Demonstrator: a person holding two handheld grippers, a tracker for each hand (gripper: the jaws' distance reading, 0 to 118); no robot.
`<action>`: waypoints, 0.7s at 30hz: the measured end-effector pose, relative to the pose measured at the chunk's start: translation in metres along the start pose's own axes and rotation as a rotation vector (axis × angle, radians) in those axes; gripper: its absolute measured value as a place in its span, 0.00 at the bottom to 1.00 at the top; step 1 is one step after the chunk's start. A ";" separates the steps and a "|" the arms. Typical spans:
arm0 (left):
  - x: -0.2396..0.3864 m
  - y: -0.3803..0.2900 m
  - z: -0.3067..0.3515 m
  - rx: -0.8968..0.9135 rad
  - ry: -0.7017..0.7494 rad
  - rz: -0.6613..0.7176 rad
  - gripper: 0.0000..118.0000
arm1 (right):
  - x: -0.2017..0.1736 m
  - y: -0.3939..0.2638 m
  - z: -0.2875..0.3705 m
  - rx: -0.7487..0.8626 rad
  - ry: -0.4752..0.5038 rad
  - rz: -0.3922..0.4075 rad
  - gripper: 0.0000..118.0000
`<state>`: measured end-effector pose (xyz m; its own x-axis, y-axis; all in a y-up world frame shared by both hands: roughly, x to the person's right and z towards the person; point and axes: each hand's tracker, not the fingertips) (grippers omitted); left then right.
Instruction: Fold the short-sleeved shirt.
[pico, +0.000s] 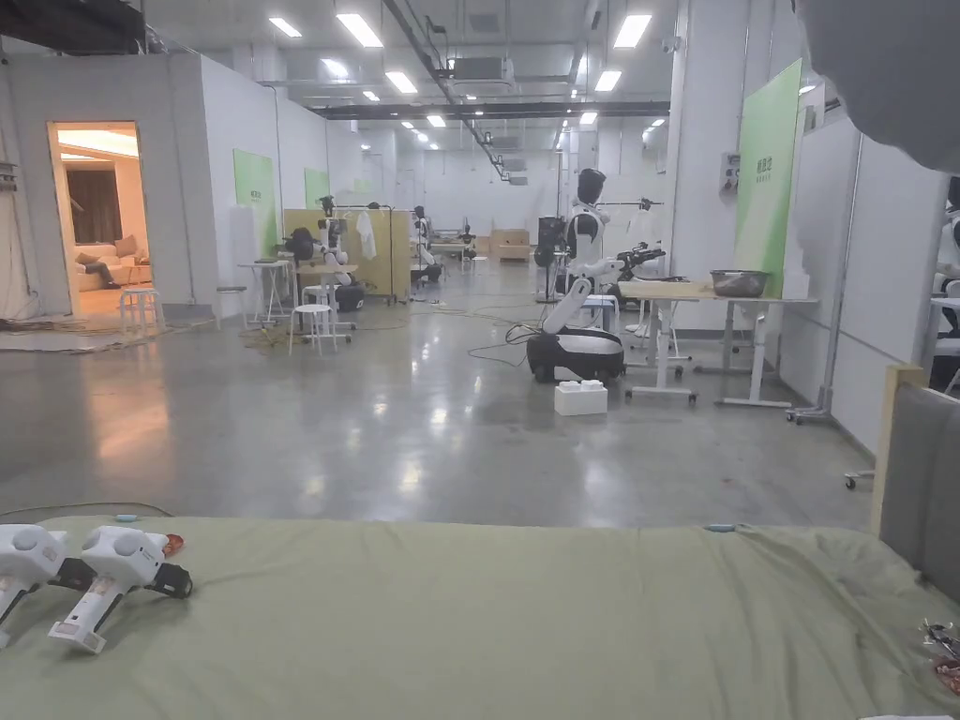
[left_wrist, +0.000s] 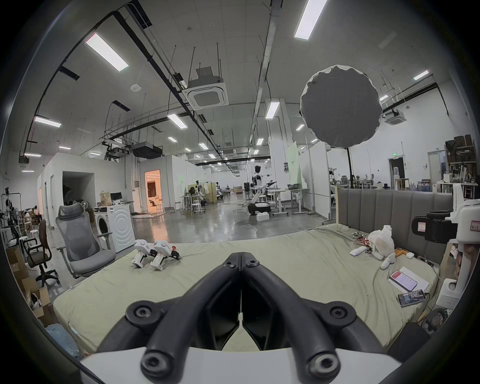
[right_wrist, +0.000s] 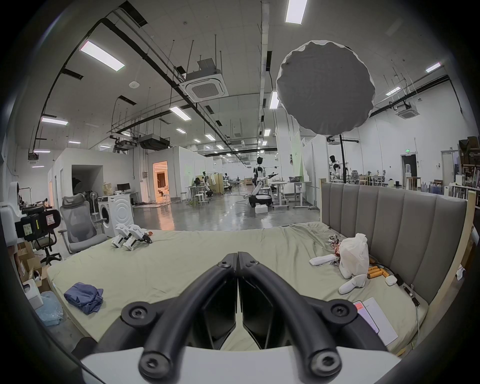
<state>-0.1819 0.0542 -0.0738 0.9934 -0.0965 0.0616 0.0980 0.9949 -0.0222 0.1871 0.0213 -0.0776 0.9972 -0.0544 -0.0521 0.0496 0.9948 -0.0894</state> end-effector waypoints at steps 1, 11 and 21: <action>0.000 0.000 0.000 -0.001 -0.002 0.001 0.00 | 0.000 0.000 0.000 0.001 0.000 0.000 0.00; 0.000 -0.001 -0.003 -0.013 0.006 0.006 0.57 | 0.001 0.001 -0.001 0.001 -0.004 -0.013 0.39; 0.004 -0.002 -0.004 0.002 0.017 0.011 0.98 | 0.000 0.000 -0.005 0.004 -0.011 -0.029 0.95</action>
<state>-0.1779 0.0518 -0.0772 0.9953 -0.0858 0.0444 0.0868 0.9960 -0.0212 0.1871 0.0208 -0.0824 0.9959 -0.0823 -0.0383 0.0787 0.9931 -0.0866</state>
